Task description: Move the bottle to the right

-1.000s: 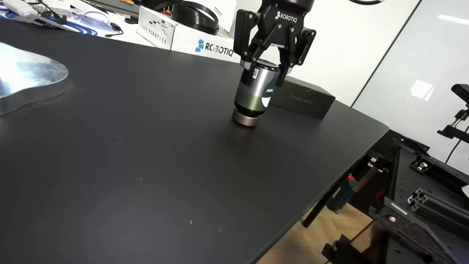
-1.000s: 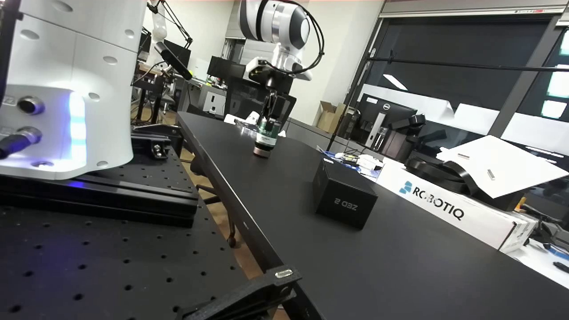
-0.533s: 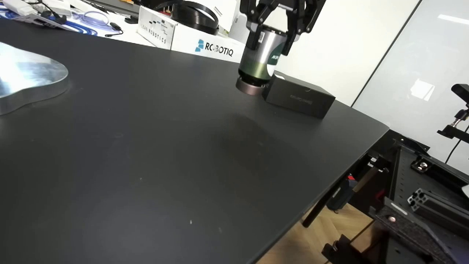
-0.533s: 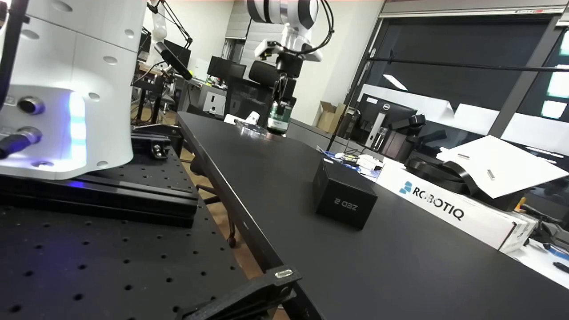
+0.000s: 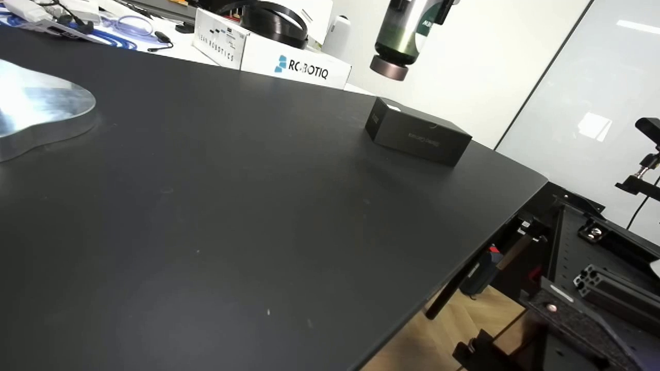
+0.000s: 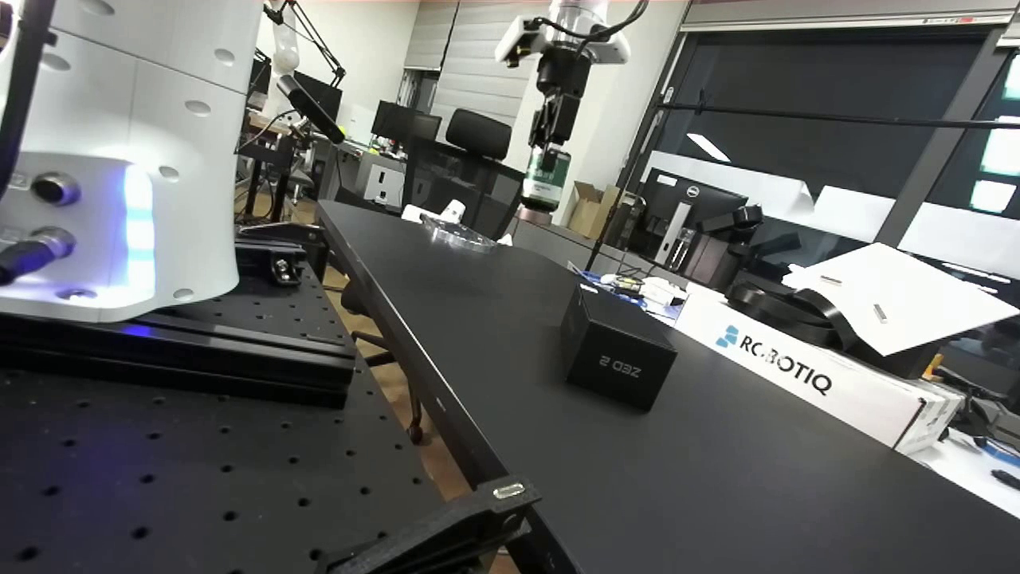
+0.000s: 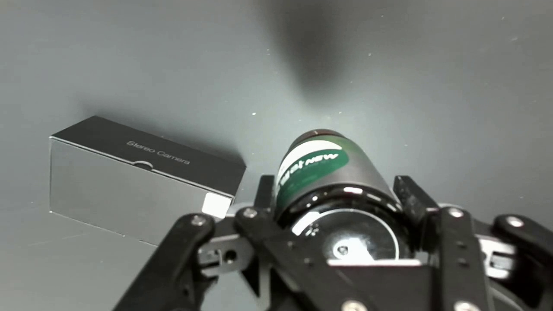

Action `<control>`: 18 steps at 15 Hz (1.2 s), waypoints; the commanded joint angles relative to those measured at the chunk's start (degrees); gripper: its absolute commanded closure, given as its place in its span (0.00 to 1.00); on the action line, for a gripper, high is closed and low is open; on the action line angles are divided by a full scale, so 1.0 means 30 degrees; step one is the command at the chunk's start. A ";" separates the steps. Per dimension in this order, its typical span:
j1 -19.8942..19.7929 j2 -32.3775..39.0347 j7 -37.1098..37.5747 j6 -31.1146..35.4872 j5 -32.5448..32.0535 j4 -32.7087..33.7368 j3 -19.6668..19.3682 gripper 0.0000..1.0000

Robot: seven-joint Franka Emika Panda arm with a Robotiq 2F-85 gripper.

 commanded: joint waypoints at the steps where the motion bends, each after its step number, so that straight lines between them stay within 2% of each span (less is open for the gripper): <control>1: -0.1708 -0.1007 -0.1418 -0.0289 -0.0143 -0.1075 -0.0778 0.55; 11: -0.6503 -0.0878 -0.2383 -0.0138 -0.3617 -0.2110 -0.4009 0.55; 18: -0.8627 0.0263 -0.2994 0.0556 -0.3872 -0.1654 -0.6141 0.55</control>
